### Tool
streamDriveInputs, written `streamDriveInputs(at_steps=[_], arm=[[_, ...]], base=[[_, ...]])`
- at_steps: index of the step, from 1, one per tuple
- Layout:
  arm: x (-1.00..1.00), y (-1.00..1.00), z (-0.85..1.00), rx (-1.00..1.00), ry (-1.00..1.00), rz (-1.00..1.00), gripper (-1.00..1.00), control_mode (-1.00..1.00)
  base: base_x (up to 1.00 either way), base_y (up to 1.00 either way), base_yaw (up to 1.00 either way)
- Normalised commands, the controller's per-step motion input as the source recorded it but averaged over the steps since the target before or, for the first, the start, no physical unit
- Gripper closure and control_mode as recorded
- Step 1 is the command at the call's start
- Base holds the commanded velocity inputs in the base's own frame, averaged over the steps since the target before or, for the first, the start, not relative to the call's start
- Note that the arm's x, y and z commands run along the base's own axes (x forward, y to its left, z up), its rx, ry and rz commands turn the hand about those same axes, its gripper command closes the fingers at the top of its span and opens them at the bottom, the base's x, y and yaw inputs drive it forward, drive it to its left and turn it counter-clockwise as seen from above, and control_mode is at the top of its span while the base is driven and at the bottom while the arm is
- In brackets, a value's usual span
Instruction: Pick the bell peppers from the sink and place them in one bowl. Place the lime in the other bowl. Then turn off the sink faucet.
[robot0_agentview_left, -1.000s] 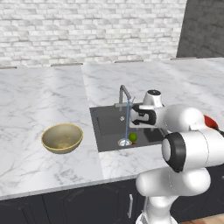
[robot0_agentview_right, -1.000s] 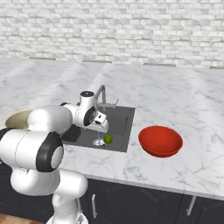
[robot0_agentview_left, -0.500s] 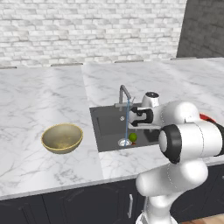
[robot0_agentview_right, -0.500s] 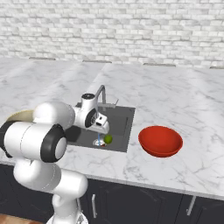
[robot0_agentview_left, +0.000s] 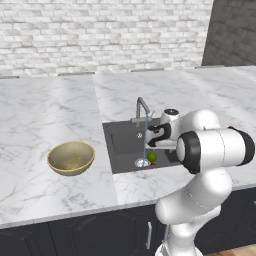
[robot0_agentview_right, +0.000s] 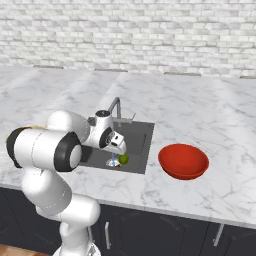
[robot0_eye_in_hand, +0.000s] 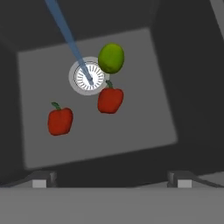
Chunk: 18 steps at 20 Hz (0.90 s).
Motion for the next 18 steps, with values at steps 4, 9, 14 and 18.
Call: streamDriveInputs(at_steps=[4, 9, 14, 18], arm=[[0.26, -0.05, -0.19, 0.00, 0.00, -0.03, -1.00, -1.00], [0.33, -0.02, -0.20, 0.00, 0.00, -0.04, -1.00, -1.00], [0.35, -0.02, -0.22, 0.00, 0.00, -0.03, -1.00, -1.00], [0.30, -0.07, -0.22, 0.00, 0.00, -0.02, -1.00, -1.00]], base=[[0.00, 0.00, 0.00], [0.00, 0.00, 0.00], [0.00, 0.00, 0.00], [0.00, 0.00, 0.00]])
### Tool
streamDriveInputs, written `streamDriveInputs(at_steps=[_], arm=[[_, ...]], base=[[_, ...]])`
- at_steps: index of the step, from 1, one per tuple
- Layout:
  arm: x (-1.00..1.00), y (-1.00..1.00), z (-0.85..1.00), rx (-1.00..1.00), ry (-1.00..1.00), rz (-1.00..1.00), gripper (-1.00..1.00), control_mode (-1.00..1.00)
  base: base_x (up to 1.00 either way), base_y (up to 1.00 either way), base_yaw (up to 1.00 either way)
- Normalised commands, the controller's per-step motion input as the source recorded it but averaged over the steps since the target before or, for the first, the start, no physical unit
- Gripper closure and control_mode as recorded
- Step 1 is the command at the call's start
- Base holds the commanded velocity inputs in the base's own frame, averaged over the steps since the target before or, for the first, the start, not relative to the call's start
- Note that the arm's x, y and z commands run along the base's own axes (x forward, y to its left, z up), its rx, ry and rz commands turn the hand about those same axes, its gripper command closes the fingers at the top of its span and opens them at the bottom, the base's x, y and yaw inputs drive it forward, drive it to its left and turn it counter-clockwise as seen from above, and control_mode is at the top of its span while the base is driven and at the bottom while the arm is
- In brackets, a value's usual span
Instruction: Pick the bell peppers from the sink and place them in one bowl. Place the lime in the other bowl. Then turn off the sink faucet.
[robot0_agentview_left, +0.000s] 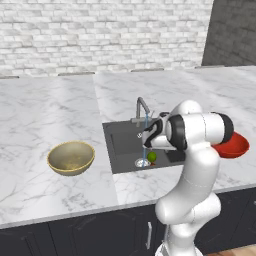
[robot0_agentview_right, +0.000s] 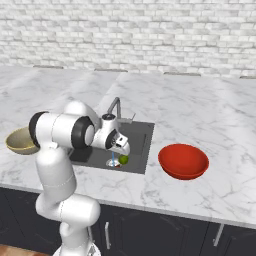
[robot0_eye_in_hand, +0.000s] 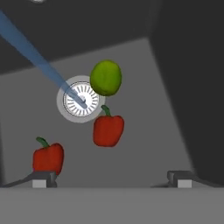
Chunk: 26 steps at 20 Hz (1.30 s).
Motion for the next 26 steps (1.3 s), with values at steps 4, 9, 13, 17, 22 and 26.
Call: streamDriveInputs(at_steps=[4, 9, 13, 17, 22, 26], arm=[[0.29, -0.04, -0.22, 0.00, 0.00, -0.02, -1.00, -1.00], [0.29, 0.00, -0.26, 0.00, 0.00, -0.03, -1.00, -1.00], [0.27, 0.00, -0.27, 0.00, 0.00, -0.03, -1.00, -1.00], [0.27, 0.00, -0.29, 0.00, 0.00, -0.03, -1.00, -1.00], [0.27, 0.00, -0.29, 0.00, -0.01, -0.03, -1.00, -1.00], [0.29, -0.01, -0.29, 0.00, -0.02, -0.03, -1.00, -1.00]], base=[[0.00, 0.00, 0.00], [0.00, 0.00, 0.00], [0.00, 0.00, 0.00], [0.00, 0.00, 0.00], [0.00, 0.00, 0.00], [0.00, 0.00, 0.00]])
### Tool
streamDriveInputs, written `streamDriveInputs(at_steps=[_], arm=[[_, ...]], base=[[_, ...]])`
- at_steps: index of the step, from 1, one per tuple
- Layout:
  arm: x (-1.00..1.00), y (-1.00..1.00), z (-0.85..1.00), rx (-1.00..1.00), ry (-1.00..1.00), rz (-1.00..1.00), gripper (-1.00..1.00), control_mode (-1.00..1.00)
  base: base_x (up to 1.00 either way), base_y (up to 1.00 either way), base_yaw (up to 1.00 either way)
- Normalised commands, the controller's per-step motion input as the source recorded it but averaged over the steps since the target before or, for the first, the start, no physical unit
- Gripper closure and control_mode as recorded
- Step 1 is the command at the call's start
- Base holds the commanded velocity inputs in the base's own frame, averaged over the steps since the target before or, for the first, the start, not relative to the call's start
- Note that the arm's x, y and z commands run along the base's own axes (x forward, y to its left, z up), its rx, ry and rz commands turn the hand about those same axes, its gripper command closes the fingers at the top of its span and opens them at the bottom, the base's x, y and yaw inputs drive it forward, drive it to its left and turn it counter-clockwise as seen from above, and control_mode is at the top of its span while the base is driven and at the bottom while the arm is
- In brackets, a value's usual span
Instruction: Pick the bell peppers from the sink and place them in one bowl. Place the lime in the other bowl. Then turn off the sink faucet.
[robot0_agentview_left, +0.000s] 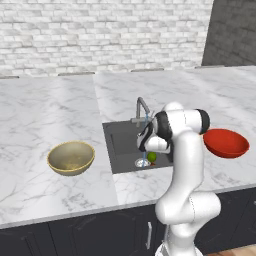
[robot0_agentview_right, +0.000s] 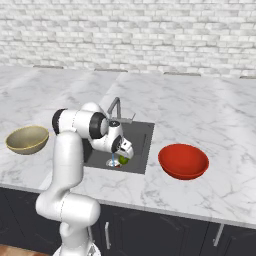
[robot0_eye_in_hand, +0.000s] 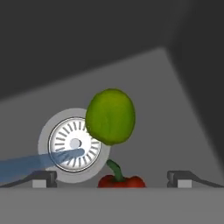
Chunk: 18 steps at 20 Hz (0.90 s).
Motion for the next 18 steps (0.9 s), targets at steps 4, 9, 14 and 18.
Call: streamDriveInputs(at_steps=[4, 9, 14, 18], arm=[[0.28, -0.03, -0.26, 0.00, -0.02, -0.03, -1.00, -1.00], [0.26, -0.05, -0.21, 0.00, 0.00, -0.02, -1.00, -1.00], [0.23, -0.01, -0.18, 0.00, 0.00, -0.02, -1.00, -1.00], [0.04, 0.00, -0.13, 0.00, 0.00, -0.03, -1.00, -1.00]], base=[[0.00, 0.00, 0.00], [0.00, 0.00, 0.00], [0.00, 0.00, 0.00], [0.00, 0.00, 0.00]])
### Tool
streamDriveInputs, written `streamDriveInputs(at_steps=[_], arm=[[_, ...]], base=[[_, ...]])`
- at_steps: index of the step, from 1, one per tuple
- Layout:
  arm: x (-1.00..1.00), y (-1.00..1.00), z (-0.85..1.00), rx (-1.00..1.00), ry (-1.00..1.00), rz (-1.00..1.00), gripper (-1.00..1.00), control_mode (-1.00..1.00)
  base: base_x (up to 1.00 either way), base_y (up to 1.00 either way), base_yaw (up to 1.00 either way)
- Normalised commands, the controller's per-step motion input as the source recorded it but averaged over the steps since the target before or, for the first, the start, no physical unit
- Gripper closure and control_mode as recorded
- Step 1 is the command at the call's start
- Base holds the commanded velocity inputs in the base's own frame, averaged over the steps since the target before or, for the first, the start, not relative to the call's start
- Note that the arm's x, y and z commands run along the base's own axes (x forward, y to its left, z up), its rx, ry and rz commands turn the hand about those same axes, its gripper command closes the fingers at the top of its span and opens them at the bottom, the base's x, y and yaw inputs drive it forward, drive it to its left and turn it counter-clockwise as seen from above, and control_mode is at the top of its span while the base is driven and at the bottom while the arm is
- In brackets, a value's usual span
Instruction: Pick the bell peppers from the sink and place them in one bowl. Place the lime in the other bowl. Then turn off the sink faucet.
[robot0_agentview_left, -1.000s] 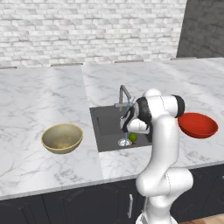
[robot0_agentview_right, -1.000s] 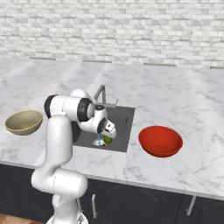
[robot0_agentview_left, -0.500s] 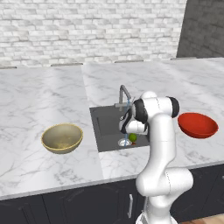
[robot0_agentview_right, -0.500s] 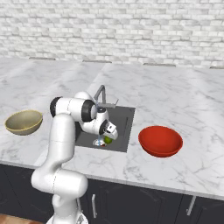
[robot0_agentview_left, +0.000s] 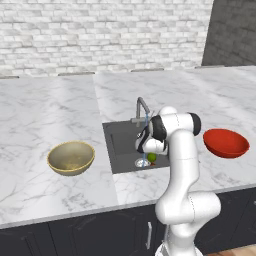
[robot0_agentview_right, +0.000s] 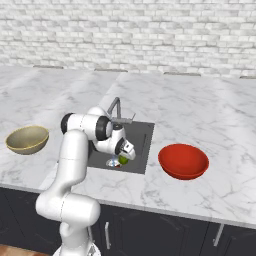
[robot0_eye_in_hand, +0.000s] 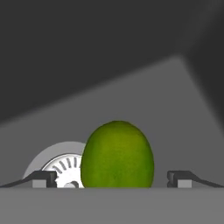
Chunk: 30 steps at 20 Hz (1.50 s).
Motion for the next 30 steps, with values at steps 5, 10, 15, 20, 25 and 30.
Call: streamDriveInputs(at_steps=[5, 10, 15, 20, 25, 30], arm=[[0.00, 0.00, -0.12, 0.00, 0.00, -0.03, -1.00, -1.00], [0.00, 0.00, -0.16, 0.00, 0.00, -0.05, -1.00, -1.00], [0.00, 0.00, -0.25, 0.00, 0.00, -0.05, -1.00, -1.00], [0.00, 0.00, -0.56, 0.00, 0.00, -0.01, 1.00, -1.00], [0.01, 0.00, -0.37, 0.00, 0.00, 0.00, 1.00, -1.00], [0.00, 0.00, 0.10, 0.03, -0.02, 0.00, 1.00, -1.00]], base=[[0.00, 0.00, 0.00], [0.00, 0.00, 0.00], [0.00, 0.00, 0.00], [0.00, 0.00, 0.00], [0.00, 0.00, 0.00], [0.00, 0.00, 0.00]])
